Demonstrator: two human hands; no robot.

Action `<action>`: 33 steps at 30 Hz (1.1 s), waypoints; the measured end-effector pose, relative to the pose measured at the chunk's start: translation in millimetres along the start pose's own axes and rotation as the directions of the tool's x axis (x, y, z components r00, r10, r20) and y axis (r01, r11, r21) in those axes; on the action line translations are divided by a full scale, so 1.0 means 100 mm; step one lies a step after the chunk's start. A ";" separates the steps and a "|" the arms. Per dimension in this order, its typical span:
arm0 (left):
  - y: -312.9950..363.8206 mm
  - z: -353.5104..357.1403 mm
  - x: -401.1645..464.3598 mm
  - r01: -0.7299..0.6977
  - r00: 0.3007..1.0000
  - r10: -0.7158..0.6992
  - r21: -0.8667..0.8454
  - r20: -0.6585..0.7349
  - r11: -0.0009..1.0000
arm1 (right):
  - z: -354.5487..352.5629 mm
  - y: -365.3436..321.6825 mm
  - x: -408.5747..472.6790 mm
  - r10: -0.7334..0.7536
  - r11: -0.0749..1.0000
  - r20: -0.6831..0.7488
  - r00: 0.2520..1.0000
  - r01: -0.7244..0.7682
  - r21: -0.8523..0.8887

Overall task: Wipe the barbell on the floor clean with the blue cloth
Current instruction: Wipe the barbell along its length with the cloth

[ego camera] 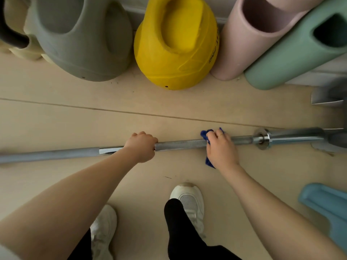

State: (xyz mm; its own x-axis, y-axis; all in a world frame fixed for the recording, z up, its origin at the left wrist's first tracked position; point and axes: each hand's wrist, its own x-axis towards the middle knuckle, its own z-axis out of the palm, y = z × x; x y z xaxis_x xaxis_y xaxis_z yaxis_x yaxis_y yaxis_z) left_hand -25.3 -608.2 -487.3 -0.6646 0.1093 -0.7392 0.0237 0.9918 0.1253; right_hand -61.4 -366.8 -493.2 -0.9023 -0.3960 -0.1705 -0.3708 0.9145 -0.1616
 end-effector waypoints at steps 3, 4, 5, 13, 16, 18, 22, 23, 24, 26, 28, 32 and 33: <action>-0.05 0.05 -0.04 -0.048 0.998 0.048 -0.001 0.037 0.999 | -0.06 0.24 -0.07 -0.002 0.995 0.139 0.990 0.015 -0.094; -0.07 0.07 -0.06 -0.054 0.997 0.053 0.008 0.048 0.999 | -0.08 0.34 -0.10 0.086 0.989 0.156 0.984 -0.066 -0.132; -0.08 0.10 -0.08 -0.055 0.997 0.054 0.034 0.046 0.998 | -0.10 0.41 -0.12 0.179 0.974 0.130 0.975 -0.158 -0.160; 0.02 0.35 -0.22 -0.055 0.996 0.064 0.153 -0.057 0.987 | 0.08 -0.21 -0.17 -0.050 0.988 0.286 0.957 0.088 -0.124; 0.01 0.38 -0.21 -0.029 0.998 0.033 0.057 -0.061 0.998 | 0.01 -0.12 -0.15 -0.192 0.939 0.402 0.895 0.287 -0.191; -0.01 0.39 -0.21 -0.022 0.999 0.021 -0.008 -0.046 1.000 | -0.11 0.02 -0.11 -0.105 0.954 0.385 0.917 0.202 -0.220; -0.06 0.36 -0.21 -0.049 0.993 0.064 -0.150 0.096 0.987 | -0.02 -0.13 -0.13 0.107 0.973 0.324 0.940 -0.033 -0.226; -0.08 0.35 -0.20 -0.063 0.991 0.076 -0.124 0.107 0.990 | 0.02 -0.27 -0.13 0.081 0.987 0.303 0.949 -0.034 -0.156; -0.09 0.35 -0.19 -0.068 0.992 0.077 -0.088 0.100 0.994 | 0.08 -0.41 -0.12 0.037 0.995 0.297 0.954 -0.008 -0.100; -0.10 0.36 -0.16 -0.062 0.996 0.066 -0.048 0.068 0.997 | 0.13 -0.66 -0.09 -0.073 0.993 0.285 0.956 0.096 -0.067; -0.08 0.37 -0.17 -0.056 0.998 0.057 -0.036 0.033 0.998 | 0.13 -0.81 -0.12 -0.217 0.961 0.314 0.924 0.259 -0.097; -0.08 0.45 -0.24 -0.030 0.997 0.027 -0.033 -0.072 0.999 | 0.02 -0.67 -0.11 -0.381 0.915 0.407 0.830 0.402 0.035; -0.07 0.48 -0.25 -0.018 0.995 0.014 -0.046 -0.096 0.999 | 0.00 -0.59 -0.08 -0.304 0.942 0.431 0.850 0.336 0.001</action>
State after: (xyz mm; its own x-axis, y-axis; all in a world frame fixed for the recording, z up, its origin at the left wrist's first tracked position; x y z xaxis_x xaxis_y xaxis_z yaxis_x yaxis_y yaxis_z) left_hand 26.8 -615.1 -501.1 -0.7327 0.1159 -0.6706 0.0016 0.9857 0.1687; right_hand -32.2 -418.0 -482.5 -0.5590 -0.6501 -0.5147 -0.6525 0.7279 -0.2107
